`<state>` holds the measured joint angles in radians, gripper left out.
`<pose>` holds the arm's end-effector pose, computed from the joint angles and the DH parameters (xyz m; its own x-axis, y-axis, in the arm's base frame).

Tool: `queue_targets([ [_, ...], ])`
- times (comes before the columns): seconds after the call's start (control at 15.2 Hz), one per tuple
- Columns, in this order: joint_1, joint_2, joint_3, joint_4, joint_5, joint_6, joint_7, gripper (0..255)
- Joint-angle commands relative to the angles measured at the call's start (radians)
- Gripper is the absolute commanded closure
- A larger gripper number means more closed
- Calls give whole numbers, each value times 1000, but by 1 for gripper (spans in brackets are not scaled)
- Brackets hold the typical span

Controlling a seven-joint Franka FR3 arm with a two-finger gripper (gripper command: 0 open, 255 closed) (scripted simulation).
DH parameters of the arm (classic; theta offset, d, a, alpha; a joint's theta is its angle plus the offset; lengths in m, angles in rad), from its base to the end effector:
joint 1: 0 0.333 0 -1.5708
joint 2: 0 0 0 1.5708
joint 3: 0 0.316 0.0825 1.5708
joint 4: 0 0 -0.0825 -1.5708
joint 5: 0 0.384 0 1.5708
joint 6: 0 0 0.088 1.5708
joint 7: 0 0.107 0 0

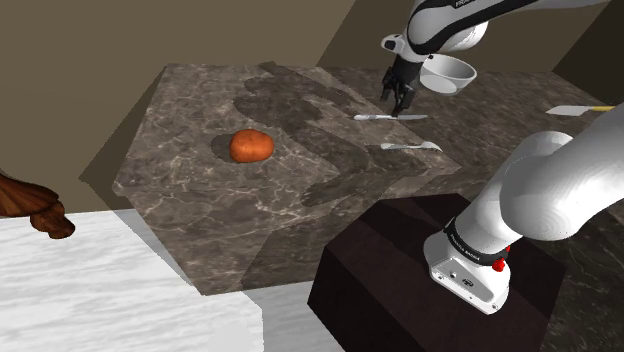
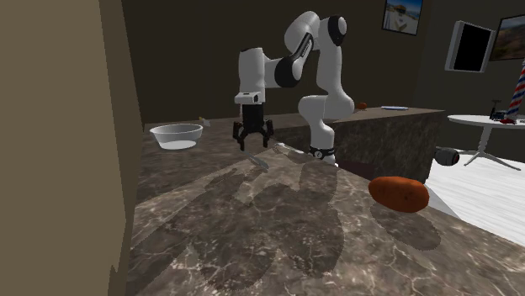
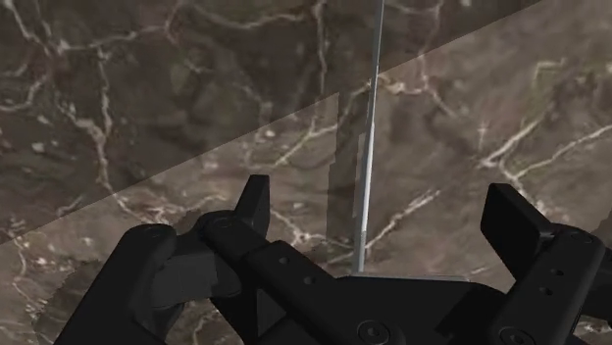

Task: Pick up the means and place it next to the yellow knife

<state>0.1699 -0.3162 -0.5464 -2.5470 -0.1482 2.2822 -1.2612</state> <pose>0.3997 -0.1575 0.3669 0.5375 0.8416 0.0518 0.8427 -0.5384 0.0022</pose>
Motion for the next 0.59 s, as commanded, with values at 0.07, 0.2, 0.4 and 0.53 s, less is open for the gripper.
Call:
queue_targets([
  [0.07, 11, 40, -12, -20, 16, 59, -12, 0],
  [0.2, 10, 40, -12, -20, 16, 59, -12, 0],
  [0.4, 10, 40, -12, -20, 17, 59, -12, 0],
  [0.53, 10, 40, -12, -20, 17, 59, -12, 0],
])
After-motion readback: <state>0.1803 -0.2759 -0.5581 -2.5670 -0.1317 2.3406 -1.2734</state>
